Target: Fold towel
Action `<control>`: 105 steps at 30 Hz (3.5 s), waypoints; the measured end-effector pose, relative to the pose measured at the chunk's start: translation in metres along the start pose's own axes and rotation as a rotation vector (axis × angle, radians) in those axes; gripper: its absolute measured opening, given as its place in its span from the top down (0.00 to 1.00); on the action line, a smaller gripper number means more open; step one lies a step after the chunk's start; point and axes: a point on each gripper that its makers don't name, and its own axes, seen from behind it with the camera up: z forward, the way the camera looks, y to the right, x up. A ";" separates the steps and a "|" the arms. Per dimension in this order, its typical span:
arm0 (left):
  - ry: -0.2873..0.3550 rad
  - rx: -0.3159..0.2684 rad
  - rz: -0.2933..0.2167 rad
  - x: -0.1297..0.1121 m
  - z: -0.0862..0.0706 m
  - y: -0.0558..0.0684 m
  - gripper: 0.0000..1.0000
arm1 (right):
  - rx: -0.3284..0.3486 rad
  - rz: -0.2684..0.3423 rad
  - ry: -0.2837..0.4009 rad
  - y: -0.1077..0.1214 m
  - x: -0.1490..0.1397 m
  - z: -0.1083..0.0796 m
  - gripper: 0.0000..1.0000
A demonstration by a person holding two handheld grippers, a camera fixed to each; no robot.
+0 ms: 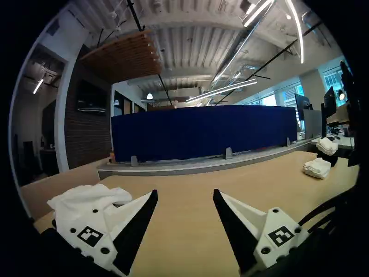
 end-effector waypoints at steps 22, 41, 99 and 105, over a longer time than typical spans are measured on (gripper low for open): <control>0.017 0.012 -0.026 -0.023 -0.005 0.000 0.11 | 0.021 -0.010 0.014 0.007 -0.001 0.013 0.00; 0.007 0.020 -0.067 -0.028 -0.005 -0.007 0.05 | -0.009 -0.025 0.110 0.037 0.013 0.014 0.00; 0.007 0.020 -0.067 -0.027 -0.005 -0.008 0.04 | -0.044 -0.119 0.173 0.072 -0.091 0.015 0.00; 0.008 0.020 -0.066 -0.027 -0.005 -0.009 0.04 | -0.054 -0.123 0.172 0.075 -0.091 0.016 0.00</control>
